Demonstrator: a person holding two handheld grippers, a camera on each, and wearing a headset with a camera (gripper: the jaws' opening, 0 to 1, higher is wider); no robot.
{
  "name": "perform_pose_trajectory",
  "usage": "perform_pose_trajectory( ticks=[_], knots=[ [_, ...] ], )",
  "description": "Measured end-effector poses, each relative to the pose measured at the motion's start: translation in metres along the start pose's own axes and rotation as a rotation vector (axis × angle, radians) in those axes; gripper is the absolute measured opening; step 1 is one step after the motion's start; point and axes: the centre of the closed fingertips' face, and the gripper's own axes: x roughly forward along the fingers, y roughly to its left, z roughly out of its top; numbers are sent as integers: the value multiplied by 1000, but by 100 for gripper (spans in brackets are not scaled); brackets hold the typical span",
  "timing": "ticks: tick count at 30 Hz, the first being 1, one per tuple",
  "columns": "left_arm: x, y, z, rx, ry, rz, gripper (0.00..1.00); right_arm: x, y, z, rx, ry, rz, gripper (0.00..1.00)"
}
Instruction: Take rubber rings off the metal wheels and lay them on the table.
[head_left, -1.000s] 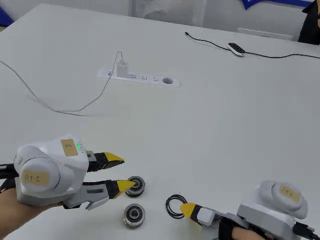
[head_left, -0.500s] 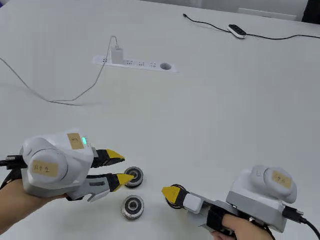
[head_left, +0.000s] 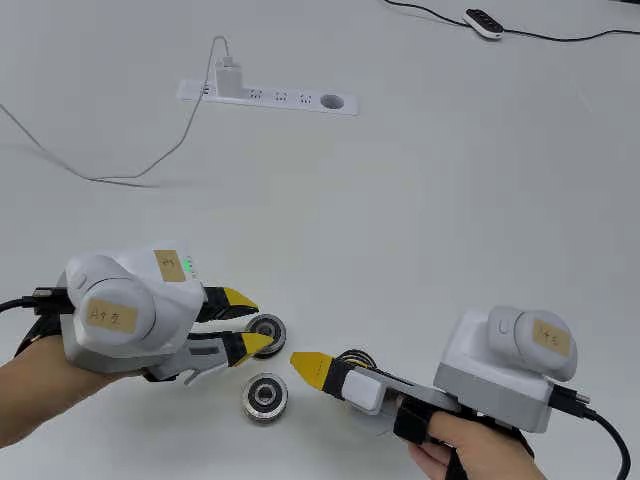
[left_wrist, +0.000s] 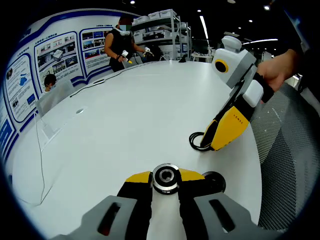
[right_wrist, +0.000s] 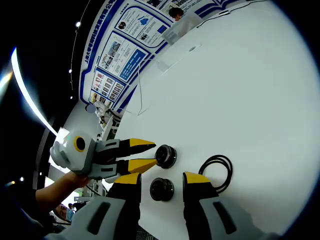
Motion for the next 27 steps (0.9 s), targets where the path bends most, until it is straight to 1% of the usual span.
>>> perform_pose_trajectory(
  ticks=[3, 8, 13, 15, 16, 20, 27],
  knots=[
    [1, -2, -1, 1, 4, -9, 20, 0, 0, 0, 3, 4, 1, 34],
    [4, -2, -1, -3, 8, -8, 19, 1, 0, 5, 15, -4, 3, 34],
    [4, -3, -5, 0, 18, -16, 18, 1, -1, 7, 18, -6, 2, 33],
    [3, -3, -7, 4, 28, -15, 18, 1, -1, 8, 20, -8, 3, 33],
    [4, -3, -6, 4, 22, -13, 18, 1, -1, 8, 20, -9, 4, 33],
    [4, -2, -6, 2, 22, -14, 17, 1, -1, 9, 27, -13, 7, 32],
    [6, -2, -5, 23, 27, -21, 15, 3, 0, 7, 36, -8, 14, 32]
  ],
)
